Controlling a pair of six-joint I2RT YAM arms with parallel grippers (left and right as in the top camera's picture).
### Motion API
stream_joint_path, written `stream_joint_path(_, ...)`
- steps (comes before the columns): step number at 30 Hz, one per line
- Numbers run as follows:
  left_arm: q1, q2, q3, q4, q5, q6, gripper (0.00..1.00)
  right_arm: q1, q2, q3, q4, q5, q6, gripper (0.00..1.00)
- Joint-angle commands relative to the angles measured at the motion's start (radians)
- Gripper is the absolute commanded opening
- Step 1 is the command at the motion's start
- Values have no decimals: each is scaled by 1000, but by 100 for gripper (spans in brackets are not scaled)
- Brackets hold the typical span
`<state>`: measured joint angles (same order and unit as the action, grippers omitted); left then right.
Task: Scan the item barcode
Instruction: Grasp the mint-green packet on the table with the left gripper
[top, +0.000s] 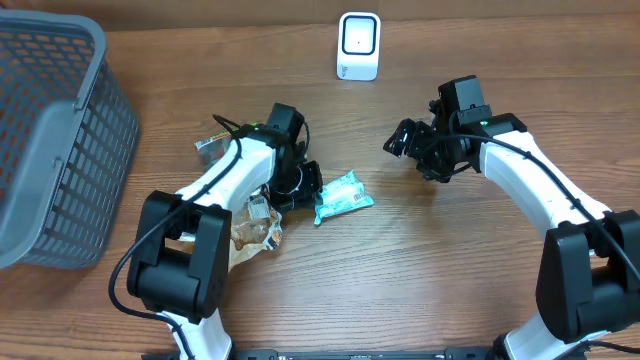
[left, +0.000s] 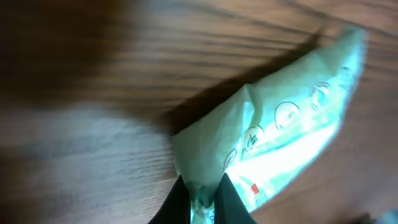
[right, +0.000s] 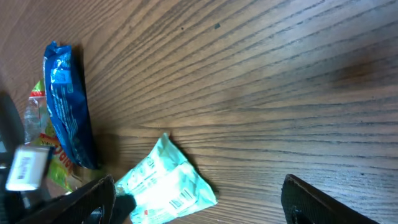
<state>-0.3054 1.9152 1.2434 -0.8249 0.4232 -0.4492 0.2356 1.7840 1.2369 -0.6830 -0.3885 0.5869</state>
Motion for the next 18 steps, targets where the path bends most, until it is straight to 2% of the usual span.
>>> stream_joint_path(1, 18, 0, 43, 12, 85, 335, 4, 0, -18, 21, 2, -2, -20, 86)
stream_joint_path(3, 21, 2, 43, 14, -49, 395, 4, 0, -18, 21, 5, -2, -20, 86)
stream_joint_path(4, 21, 5, 43, 22, -164, 394, 4, 0, -18, 21, 6, -2, -20, 86)
stream_joint_path(6, 21, 11, 42, 38, -302, 393, 5, 0, -18, 21, 6, -2, -21, 86)
stream_joint_path(7, 21, 14, 42, 46, -328, 391, 22, 0, -18, 21, 6, -2, -29, 86)
stream_joint_path(9, 21, 15, 42, 52, -298, 380, 56, 0, -18, 21, 5, -2, -45, 86)
stream_joint_path(10, 21, 15, 42, 56, -254, 373, 68, 0, -18, 21, 3, -2, -46, 86)
stream_joint_path(11, 21, 15, 42, 62, -212, 374, 75, 0, -18, 21, 0, -2, -46, 86)
stream_joint_path(13, 21, 23, 42, 79, -93, 374, 82, 0, -18, 21, -1, -2, -46, 86)
stream_joint_path(18, 24, 43, 42, 65, 11, 374, 87, 0, -18, 21, -1, -2, -46, 86)
